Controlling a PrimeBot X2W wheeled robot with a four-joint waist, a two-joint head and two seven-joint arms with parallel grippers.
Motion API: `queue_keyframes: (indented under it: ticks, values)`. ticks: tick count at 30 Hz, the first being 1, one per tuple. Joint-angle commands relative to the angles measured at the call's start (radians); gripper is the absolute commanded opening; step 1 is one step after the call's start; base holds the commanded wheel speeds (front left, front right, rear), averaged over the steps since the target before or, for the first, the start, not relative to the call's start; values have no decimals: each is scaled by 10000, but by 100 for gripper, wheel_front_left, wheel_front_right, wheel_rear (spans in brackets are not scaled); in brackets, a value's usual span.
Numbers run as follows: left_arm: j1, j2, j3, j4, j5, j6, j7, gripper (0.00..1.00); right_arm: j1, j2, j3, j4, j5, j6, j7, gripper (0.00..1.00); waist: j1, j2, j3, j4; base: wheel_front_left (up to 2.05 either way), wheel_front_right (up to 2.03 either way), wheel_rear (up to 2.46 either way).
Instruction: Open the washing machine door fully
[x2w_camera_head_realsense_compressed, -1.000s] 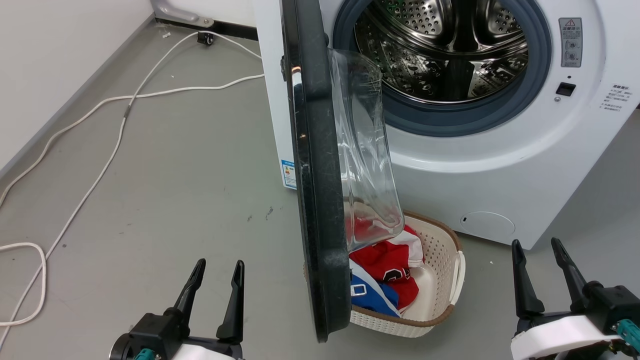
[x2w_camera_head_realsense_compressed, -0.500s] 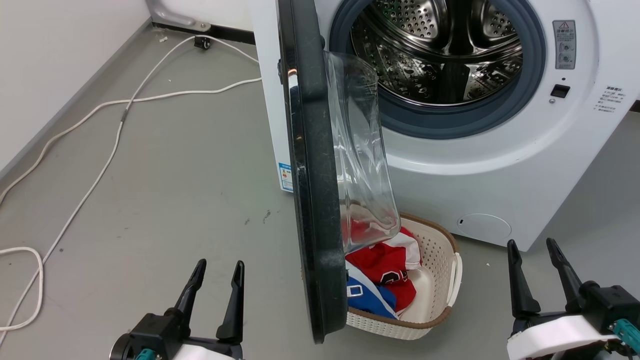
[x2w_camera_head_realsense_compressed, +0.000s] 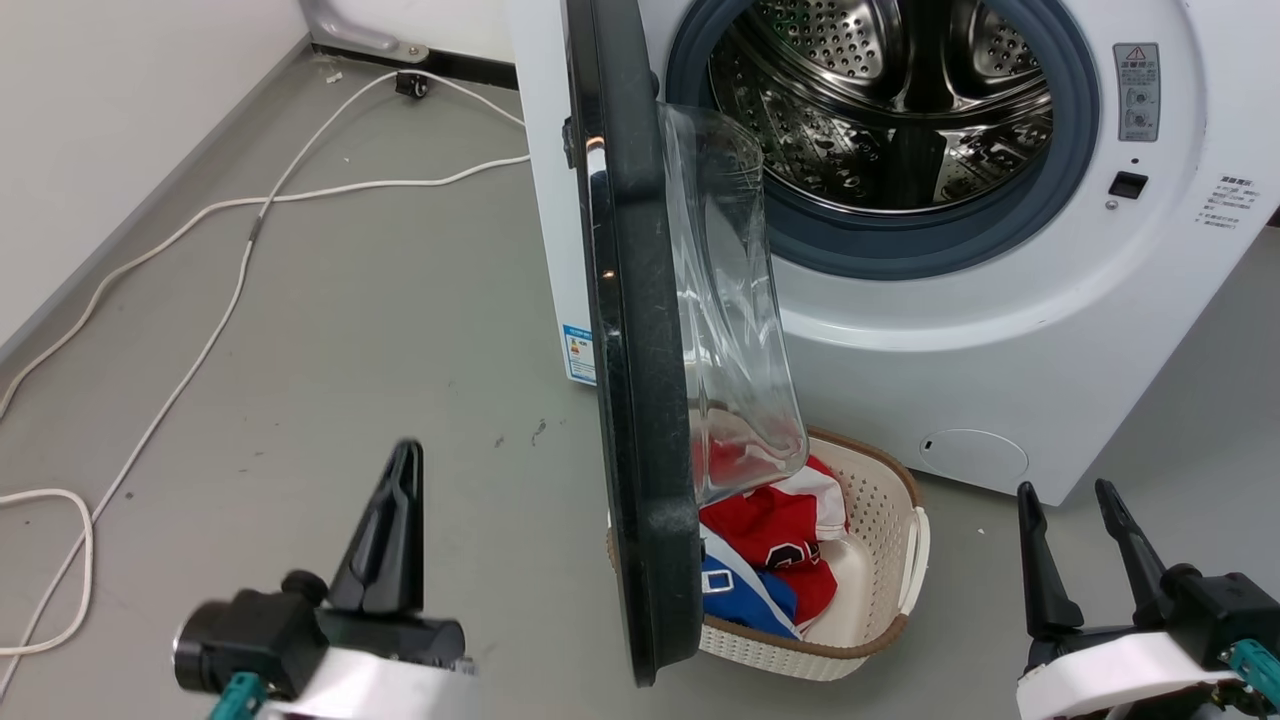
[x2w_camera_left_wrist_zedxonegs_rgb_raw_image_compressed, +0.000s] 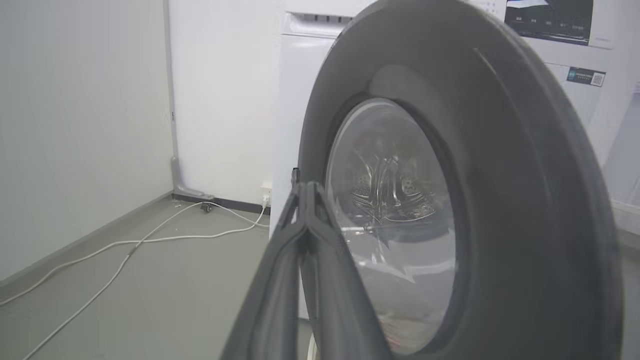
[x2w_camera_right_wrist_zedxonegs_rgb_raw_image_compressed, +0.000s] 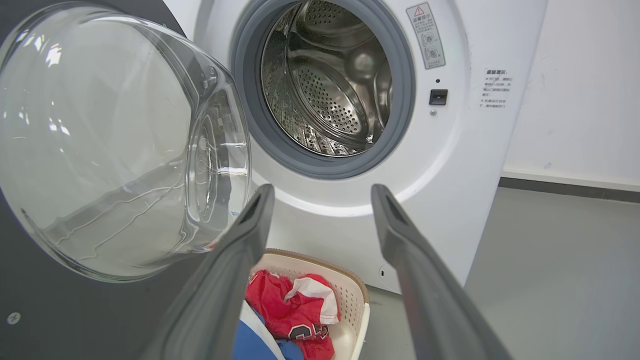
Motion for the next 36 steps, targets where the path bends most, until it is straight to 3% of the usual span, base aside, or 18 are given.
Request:
queue_keyframes:
  ticks: [1,11,20,25,36]
  values:
    - [-217,-14,16,-327,37,86,-27,0,15,33,-43,34,-34,-7,-22,100,0,0,9,19,0,0,0]
    - [-1563,-15,-226,-2059,470,253,-26,0,-113,30,-20,186,45,-7,-22,100,0,0,-95,3,0,0,0]
    - [-2338,-12,-1497,-2652,1161,193,-26,0,19,29,49,190,127,-7,-21,100,0,0,-187,-108,0,0,0]
    - [-2117,-9,-2579,-2231,1258,39,-26,0,30,29,54,171,214,-7,-21,100,0,0,-165,-134,0,0,0]
    - [-1501,196,-4623,62,951,-116,-27,0,16,28,-2,144,447,-7,-21,100,0,0,-101,-119,0,0,0]
